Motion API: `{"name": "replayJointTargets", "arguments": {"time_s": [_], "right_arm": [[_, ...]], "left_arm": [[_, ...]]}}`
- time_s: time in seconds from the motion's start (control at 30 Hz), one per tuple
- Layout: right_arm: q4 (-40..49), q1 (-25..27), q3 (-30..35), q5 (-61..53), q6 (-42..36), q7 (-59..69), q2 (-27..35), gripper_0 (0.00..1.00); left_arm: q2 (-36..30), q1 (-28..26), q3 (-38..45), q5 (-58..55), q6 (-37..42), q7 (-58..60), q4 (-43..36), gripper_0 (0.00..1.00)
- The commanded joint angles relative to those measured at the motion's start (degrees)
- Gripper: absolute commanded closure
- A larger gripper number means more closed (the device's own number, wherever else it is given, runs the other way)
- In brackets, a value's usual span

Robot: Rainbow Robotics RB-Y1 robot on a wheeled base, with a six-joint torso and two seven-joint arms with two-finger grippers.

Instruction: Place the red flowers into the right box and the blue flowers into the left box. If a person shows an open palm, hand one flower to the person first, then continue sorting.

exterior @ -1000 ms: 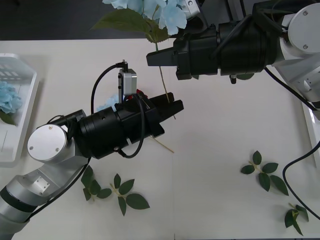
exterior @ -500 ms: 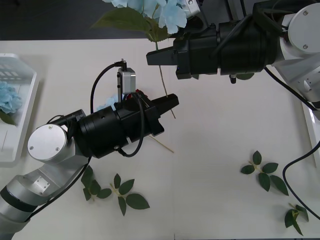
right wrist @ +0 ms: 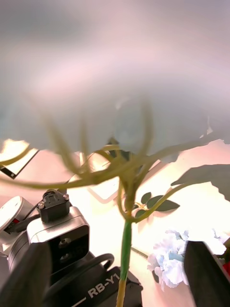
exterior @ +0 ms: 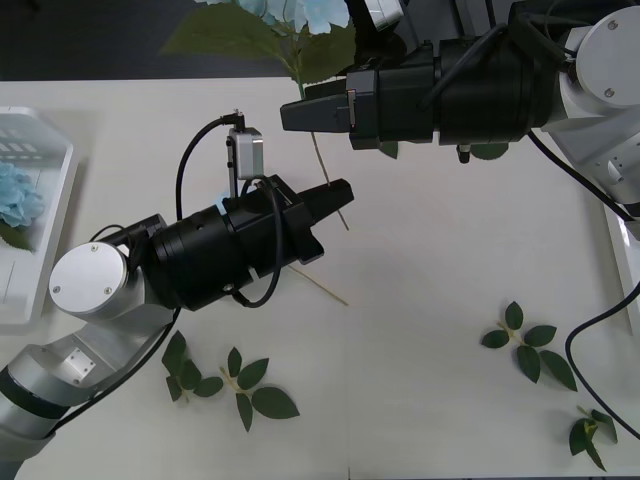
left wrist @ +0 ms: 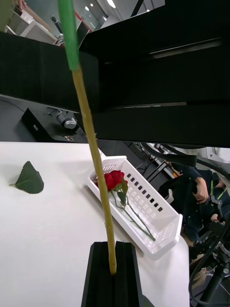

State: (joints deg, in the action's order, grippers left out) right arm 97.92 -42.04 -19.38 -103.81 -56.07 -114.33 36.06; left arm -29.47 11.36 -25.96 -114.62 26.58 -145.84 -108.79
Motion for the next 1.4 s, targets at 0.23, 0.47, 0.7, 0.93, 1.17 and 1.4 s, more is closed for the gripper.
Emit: {"name": "replayJointTargets", "arguments": {"time_s": [0.23, 0.47, 0.7, 0.93, 1.17, 1.4], "right_arm": [[0.96, -0.15, -0.14, -0.25, 0.78, 0.6, 1.82, 0.13], [0.87, -0.15, -0.14, -0.96, 0.78, -0.19, 4.55, 0.13], [0.78, 1.08, -0.14, -4.3, 0.17, -2.12, 7.1, 0.14], [0.78, 1.52, -0.14, -4.74, 0.17, -3.44, 7.1, 0.13], [0.78, 1.61, -0.14, -4.82, 0.17, -4.06, 7.1, 0.14], [0.78, 1.61, -0.14, -5.0, 0.17, -4.32, 7.01, 0.13]], "left_arm": [[-11.05, -0.99, 8.82, -4.47, -0.38, 1.52, -0.64, 1.0], [-13.86, -5.47, 16.9, -5.52, 3.31, 3.45, 0.07, 1.0], [-13.86, -6.79, 18.84, -5.61, 4.01, 3.98, 0.94, 1.0], [-13.86, -6.79, 19.98, -5.52, 4.01, 4.16, 1.12, 1.0], [-14.57, -6.53, 20.33, -5.61, 4.01, 4.68, 1.38, 1.0], [-14.83, -5.3, 20.33, -6.14, 4.01, 5.21, 2.17, 1.0]]}}
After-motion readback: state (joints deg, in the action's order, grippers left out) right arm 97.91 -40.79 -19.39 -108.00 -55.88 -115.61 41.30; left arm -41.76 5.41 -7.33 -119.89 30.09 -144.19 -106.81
